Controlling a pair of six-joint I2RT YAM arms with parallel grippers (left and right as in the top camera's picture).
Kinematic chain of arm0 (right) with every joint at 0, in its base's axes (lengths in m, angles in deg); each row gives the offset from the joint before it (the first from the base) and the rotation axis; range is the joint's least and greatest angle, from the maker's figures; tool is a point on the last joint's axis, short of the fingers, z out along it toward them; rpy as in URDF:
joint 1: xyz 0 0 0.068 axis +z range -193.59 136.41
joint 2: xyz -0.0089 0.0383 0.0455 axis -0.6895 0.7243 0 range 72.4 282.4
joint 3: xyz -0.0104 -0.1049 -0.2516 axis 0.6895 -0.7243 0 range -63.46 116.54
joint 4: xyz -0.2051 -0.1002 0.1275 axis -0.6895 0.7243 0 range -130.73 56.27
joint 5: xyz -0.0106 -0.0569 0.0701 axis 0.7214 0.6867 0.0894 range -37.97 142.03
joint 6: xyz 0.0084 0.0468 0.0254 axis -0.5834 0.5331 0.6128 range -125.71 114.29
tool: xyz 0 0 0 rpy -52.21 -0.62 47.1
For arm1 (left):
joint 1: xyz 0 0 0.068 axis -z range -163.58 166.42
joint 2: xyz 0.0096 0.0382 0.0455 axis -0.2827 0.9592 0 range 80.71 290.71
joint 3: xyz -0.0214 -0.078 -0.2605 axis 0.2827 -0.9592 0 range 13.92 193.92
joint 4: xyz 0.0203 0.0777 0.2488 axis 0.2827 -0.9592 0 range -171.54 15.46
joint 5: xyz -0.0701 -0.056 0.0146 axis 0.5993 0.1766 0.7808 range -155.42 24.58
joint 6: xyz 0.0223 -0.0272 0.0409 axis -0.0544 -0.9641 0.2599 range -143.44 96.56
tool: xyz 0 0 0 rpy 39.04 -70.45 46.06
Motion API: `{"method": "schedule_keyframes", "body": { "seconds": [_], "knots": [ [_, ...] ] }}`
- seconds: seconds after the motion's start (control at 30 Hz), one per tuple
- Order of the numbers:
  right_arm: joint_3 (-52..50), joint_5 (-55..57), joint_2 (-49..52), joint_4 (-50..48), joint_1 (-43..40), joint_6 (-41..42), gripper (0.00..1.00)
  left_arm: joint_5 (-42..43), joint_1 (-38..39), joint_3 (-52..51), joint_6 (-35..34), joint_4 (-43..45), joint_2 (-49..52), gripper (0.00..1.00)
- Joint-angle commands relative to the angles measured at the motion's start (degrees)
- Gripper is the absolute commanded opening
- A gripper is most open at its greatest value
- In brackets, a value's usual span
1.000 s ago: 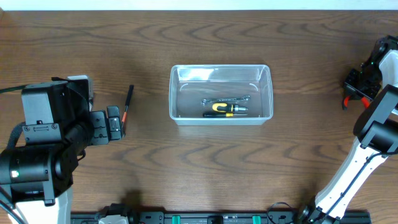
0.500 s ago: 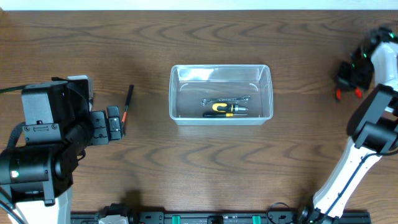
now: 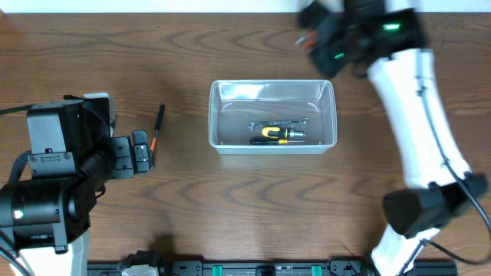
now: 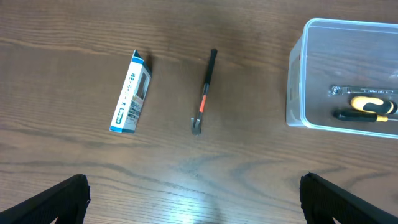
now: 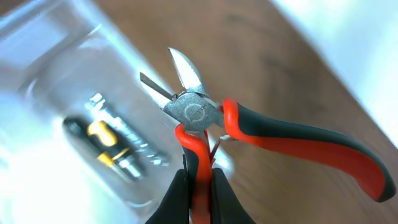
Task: Pack container
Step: 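Carry the red pliers into the container and open the gripper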
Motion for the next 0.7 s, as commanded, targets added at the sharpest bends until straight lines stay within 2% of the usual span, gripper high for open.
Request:
{"method": "schedule_keyframes", "body": {
  "seconds": [0.0,0.33,0.6,0.67],
  "knots": [
    [-4.22,0.63,5.95,0.46,3.5,-6.43,0.01,-0.28,0.13,0.57,0.11,-0.02,-0.09,0.98],
    [-11.93,-0.94,15.82,-1.49,6.12,-5.09,0.01,-0.28,0.13,0.57,0.11,-0.02,-0.09,0.98],
    [-15.02,-1.53,18.91,-3.8,6.01,-4.04,0.01,-0.28,0.13,0.57,0.11,-0.02,-0.09,0.98],
    [-14.99,-1.75,19.06,-3.91,6.01,-3.8,0.05,-0.26,0.13,0.57,0.11,-0.02,-0.09,0.98]
  ]
}}
